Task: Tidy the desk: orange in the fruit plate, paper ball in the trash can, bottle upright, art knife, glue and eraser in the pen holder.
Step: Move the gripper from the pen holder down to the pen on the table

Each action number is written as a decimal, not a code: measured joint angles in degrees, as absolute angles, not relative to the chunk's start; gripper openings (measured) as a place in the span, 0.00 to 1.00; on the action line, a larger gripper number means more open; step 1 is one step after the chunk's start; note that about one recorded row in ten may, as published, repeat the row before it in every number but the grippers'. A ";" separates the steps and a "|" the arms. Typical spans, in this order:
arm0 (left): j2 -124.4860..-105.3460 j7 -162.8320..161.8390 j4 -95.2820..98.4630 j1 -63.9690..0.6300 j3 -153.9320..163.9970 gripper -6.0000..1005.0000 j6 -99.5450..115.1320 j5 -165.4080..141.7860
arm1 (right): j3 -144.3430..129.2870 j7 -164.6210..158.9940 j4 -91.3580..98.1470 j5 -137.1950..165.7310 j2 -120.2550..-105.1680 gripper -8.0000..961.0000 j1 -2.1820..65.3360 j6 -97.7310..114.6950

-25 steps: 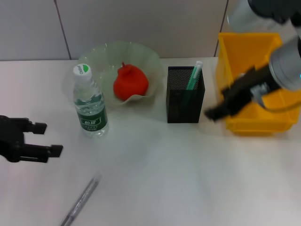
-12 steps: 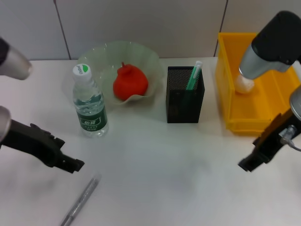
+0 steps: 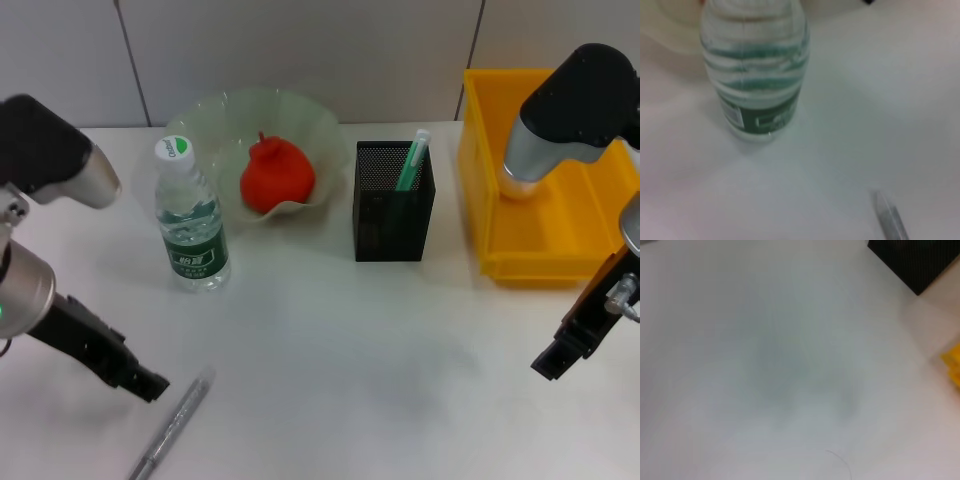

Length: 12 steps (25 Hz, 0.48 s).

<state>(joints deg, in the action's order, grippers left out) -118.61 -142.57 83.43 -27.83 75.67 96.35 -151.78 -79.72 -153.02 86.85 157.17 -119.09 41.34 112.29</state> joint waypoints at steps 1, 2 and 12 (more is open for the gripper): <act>-118.63 -143.07 82.87 -27.88 76.22 0.75 96.23 -151.99 | -79.75 -153.01 86.78 157.18 -119.12 0.69 41.59 112.30; -118.65 -143.44 82.37 -27.93 76.67 0.74 96.21 -152.08 | -79.86 -153.00 86.65 157.19 -119.13 0.69 41.77 112.28; -118.72 -148.51 80.81 -30.71 78.02 0.74 101.11 -151.65 | -80.28 -152.16 85.08 157.24 -119.12 0.69 43.52 111.61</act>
